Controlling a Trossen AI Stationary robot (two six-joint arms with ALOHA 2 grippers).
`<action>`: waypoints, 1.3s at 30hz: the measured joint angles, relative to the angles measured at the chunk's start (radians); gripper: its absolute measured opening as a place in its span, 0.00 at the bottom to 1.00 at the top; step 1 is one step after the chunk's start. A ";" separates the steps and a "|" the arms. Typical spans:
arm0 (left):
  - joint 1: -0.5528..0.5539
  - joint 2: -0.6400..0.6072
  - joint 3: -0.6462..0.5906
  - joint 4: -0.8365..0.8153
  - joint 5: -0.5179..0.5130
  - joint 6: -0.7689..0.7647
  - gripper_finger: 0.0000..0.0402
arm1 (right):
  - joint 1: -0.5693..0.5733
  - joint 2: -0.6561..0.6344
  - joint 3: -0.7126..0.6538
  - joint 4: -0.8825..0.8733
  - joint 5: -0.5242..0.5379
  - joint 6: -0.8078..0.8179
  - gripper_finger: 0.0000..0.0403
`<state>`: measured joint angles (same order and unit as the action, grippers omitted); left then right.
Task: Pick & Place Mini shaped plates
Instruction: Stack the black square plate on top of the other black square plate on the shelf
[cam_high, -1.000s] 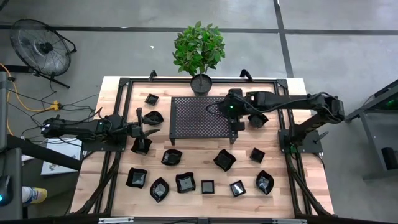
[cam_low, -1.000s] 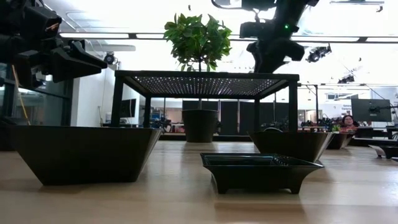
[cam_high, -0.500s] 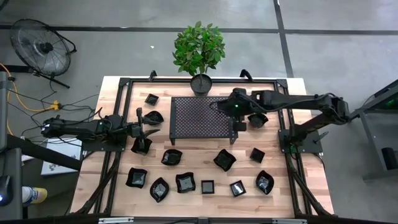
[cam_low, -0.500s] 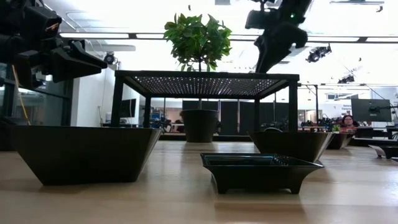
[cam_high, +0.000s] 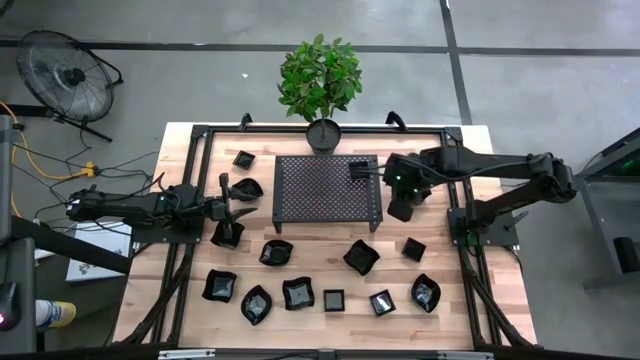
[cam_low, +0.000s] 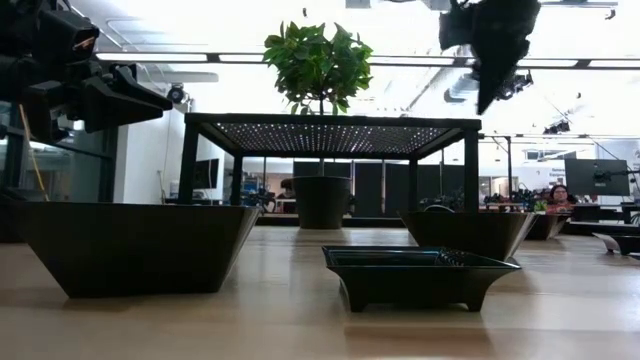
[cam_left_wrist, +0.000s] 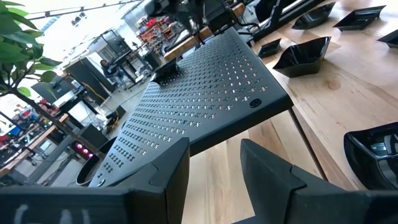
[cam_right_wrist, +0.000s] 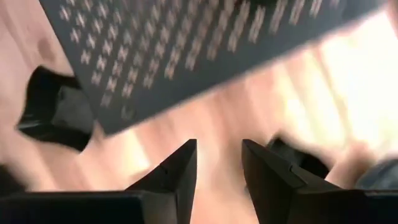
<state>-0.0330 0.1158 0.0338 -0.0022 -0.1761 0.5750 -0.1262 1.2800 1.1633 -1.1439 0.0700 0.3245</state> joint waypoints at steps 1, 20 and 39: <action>0.000 0.000 0.000 0.000 0.000 0.000 0.35 | 0.002 0.000 0.000 -0.033 -0.019 0.050 0.30; 0.000 0.000 0.000 0.000 0.000 0.000 0.35 | 0.088 -0.091 -0.252 -0.087 -0.276 0.439 0.30; 0.000 0.000 0.000 0.000 0.000 0.000 0.35 | 0.173 -0.094 -0.556 0.257 -0.373 0.407 0.30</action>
<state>-0.0330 0.1158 0.0338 -0.0023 -0.1761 0.5749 0.0467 1.1857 0.6068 -0.8874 -0.3028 0.7315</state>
